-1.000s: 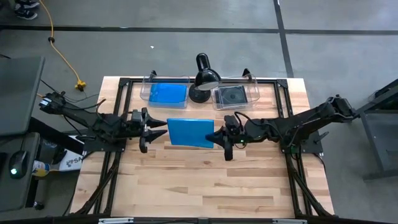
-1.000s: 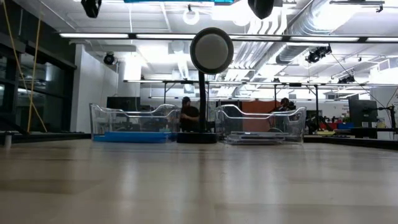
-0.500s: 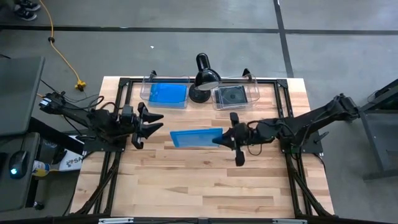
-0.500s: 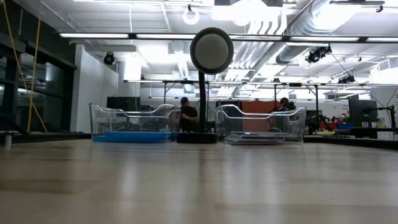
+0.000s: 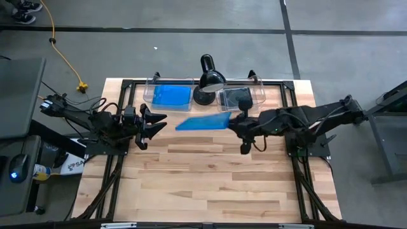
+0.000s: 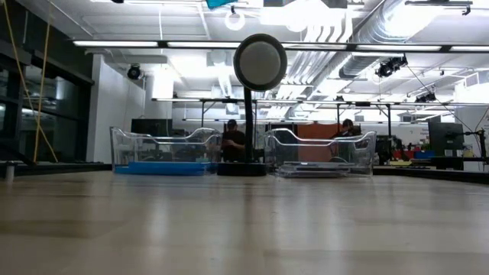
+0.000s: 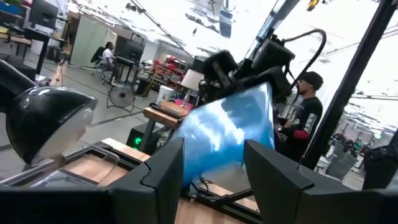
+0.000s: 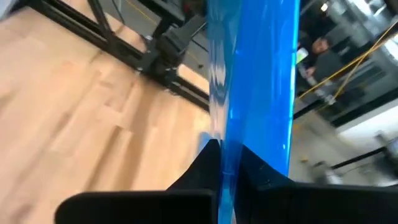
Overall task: Pick & place jewel cases by type
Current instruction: Put the blue CD case into the left transparent bin
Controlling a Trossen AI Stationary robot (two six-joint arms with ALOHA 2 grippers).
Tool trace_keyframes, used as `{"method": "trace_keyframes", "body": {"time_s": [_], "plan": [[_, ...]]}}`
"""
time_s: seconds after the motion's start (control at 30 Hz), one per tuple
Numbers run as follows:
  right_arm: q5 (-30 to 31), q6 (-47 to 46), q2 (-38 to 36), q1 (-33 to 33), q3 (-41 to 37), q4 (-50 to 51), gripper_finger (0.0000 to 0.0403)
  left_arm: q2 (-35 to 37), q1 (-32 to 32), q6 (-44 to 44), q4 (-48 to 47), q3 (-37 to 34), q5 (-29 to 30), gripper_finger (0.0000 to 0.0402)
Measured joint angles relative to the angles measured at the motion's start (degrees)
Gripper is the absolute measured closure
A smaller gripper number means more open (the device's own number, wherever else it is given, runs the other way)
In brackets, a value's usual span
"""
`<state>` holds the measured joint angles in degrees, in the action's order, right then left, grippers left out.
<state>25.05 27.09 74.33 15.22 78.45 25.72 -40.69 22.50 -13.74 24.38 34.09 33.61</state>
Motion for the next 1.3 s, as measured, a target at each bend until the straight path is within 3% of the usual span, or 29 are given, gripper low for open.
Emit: {"method": "trace_keyframes", "body": {"time_s": [0.2, 0.5, 0.63, 0.97, 1.3], "plan": [[4.9, 13.1, 3.5, -0.6, 5.7, 2.0, 0.0403, 0.0, 0.0, -3.1, 0.0, 0.0, -0.1, 0.0236], [24.6, 40.3, 9.6, 3.7, 7.4, -0.7, 0.0403, 0.1, 0.0, -10.9, 1.7, 0.0, -1.7, 0.0236], [29.9, 52.6, 11.8, 5.8, 7.4, -2.9, 0.0403, 0.1, 0.0, -16.0, 2.9, 0.0, -1.7, 0.0236], [31.0, 68.8, 14.5, 10.8, 7.0, -11.7, 0.0403, 0.5, 0.0, -24.5, 2.5, 0.0, -3.4, 0.0236], [32.0, 75.9, 14.5, 16.4, 7.0, -18.3, 0.0403, 0.5, 0.0, -26.8, 2.3, 0.0, -5.1, 0.0236]]}}
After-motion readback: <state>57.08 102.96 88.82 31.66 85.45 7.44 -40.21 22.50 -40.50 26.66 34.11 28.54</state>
